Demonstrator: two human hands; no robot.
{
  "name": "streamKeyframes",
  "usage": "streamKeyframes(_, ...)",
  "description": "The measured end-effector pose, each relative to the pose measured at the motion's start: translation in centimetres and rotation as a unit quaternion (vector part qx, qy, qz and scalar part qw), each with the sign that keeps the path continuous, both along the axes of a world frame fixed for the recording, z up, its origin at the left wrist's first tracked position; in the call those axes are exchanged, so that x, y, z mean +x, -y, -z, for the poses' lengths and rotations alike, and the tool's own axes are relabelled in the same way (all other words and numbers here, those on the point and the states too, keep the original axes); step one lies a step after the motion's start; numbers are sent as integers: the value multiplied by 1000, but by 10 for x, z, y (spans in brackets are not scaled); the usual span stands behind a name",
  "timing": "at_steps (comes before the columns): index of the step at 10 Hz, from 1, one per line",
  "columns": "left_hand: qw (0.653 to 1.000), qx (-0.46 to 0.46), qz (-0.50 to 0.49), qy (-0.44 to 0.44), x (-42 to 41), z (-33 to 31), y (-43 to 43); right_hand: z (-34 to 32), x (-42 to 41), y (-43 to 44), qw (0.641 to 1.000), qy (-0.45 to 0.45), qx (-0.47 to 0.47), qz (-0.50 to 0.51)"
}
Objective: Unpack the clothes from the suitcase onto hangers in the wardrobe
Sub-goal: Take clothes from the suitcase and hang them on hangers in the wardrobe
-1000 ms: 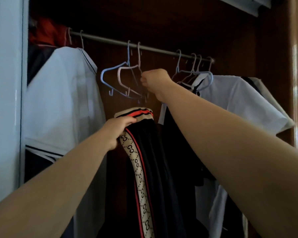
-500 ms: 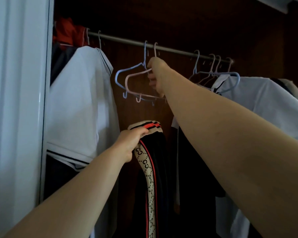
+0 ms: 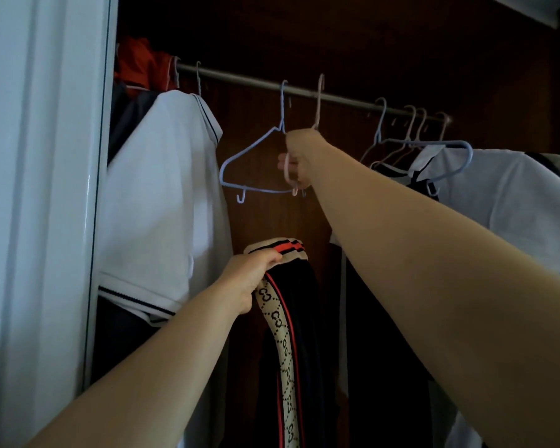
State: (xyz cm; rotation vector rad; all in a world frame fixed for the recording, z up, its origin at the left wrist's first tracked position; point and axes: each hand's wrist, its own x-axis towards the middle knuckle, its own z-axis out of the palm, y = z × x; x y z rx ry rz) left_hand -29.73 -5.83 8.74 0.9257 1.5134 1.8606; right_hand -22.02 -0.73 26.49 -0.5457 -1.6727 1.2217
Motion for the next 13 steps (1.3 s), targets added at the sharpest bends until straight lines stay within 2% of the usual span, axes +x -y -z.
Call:
streamKeyframes(2,998,-5,33,51,10,3,-5,10,47,-12,999,-16,14,31)
streamKeyframes(4,976,14,85,199,45,17,5,62,116,-30,993,63,-58,81)
streamKeyframes(5,962,53,105,247,73,25,7,102,156,-34,988,97,-40,117)
streamKeyframes(6,944,111,136,281,102,31,5,136,190,-32,985,129,-20,113)
streamKeyframes(8,917,201,201,279,155,30,-2,183,249,-22,970,202,60,119)
streamKeyframes(9,899,231,219,300,178,33,-9,202,275,-11,955,231,139,124)
streamKeyframes(10,885,251,236,314,201,36,-13,220,296,-3,904,273,274,181)
streamKeyframes(11,875,270,247,317,228,33,-19,232,315,-2,866,308,344,192)
streamKeyframes(12,870,272,287,296,249,30,-27,239,340,-1,877,264,360,175)
streamKeyframes(13,866,276,331,255,265,19,-34,242,364,3,872,237,388,180)
